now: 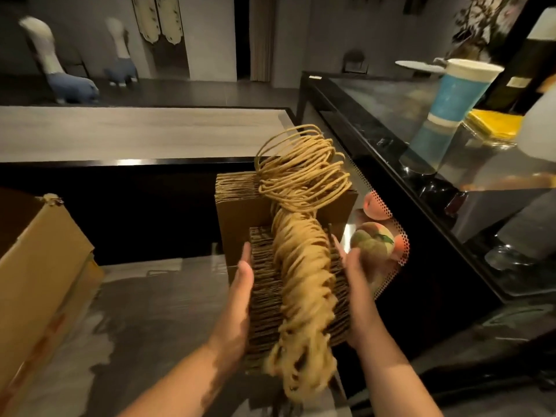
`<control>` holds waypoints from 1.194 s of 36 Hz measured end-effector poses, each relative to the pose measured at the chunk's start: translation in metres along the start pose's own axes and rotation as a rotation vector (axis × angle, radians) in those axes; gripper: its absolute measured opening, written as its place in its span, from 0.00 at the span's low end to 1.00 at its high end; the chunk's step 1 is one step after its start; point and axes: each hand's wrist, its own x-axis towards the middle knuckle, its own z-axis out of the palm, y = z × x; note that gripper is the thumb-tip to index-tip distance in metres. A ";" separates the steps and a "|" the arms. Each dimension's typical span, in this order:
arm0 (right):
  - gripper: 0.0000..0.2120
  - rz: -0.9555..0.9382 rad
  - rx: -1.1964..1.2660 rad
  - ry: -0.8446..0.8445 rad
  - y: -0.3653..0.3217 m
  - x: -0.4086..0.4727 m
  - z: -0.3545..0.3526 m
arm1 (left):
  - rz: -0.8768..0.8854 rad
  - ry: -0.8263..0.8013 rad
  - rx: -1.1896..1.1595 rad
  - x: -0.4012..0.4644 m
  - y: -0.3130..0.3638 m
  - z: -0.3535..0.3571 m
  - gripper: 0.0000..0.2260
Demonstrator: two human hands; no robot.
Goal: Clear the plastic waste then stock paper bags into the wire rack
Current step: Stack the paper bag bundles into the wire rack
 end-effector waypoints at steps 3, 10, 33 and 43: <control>0.51 -0.024 -0.035 0.028 -0.004 -0.001 -0.001 | -0.018 -0.012 0.026 -0.002 0.007 -0.001 0.23; 0.34 -0.033 -0.130 0.004 -0.004 0.000 -0.003 | -0.074 -0.010 0.013 -0.003 0.005 -0.006 0.29; 0.37 -0.043 -0.154 0.048 -0.004 0.001 -0.002 | 0.001 -0.044 0.051 0.009 0.008 -0.009 0.26; 0.58 -0.036 -0.003 0.009 0.011 -0.038 -0.008 | 0.006 0.025 -0.083 -0.035 -0.006 -0.005 0.26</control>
